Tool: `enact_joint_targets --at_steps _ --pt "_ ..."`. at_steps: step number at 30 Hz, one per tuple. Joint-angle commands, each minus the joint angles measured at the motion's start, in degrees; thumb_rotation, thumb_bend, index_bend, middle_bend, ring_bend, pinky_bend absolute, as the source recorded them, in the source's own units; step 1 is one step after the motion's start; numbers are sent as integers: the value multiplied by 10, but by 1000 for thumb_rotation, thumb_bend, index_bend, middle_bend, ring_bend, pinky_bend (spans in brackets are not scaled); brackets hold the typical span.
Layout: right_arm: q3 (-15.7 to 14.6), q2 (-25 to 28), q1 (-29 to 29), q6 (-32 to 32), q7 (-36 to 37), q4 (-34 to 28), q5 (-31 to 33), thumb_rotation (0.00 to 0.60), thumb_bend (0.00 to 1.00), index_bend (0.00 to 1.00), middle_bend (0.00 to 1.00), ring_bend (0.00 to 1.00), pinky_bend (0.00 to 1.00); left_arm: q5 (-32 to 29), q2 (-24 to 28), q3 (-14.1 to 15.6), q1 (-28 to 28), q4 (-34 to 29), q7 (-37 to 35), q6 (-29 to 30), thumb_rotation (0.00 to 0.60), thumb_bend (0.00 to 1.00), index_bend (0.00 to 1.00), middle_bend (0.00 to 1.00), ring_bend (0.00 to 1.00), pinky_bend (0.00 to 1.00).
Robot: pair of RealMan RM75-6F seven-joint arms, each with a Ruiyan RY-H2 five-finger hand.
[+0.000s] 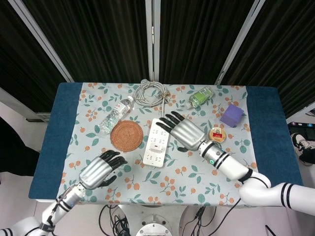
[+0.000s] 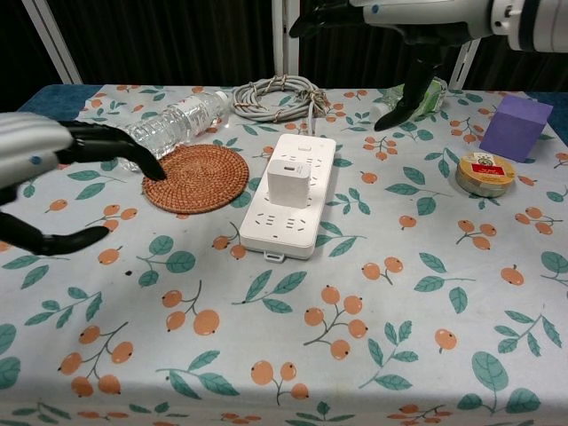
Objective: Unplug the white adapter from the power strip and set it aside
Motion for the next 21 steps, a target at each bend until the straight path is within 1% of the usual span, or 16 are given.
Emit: enact_joint_targets --at_steps 1,5,12,17,21 --pt "-8 -11 58 -53 -50 27 42 600 58 0 67 0 48 -30 -48 -19 -40 -1 41 -55 600 379 238 241 145 205" --pt "-25 -41 87 -58 -77 52 48 600 58 0 81 0 61 -58 -86 -27 -60 8 62 -84 600 377 238 248 145 221" --pt "-54 -87 102 -62 -58 100 36 600 58 0 106 0 97 -98 -146 -35 -87 55 95 -113 600 375 238 249 145 240" --pt "-67 -113 105 -59 -31 134 14 600 58 0 129 0 130 -121 -177 -37 -95 87 90 -113 600 375 238 249 148 269" --pt "-79 -134 110 -61 -17 164 -8 600 58 7 143 0 148 -123 -196 -37 -99 105 79 -100 600 374 238 261 167 286"
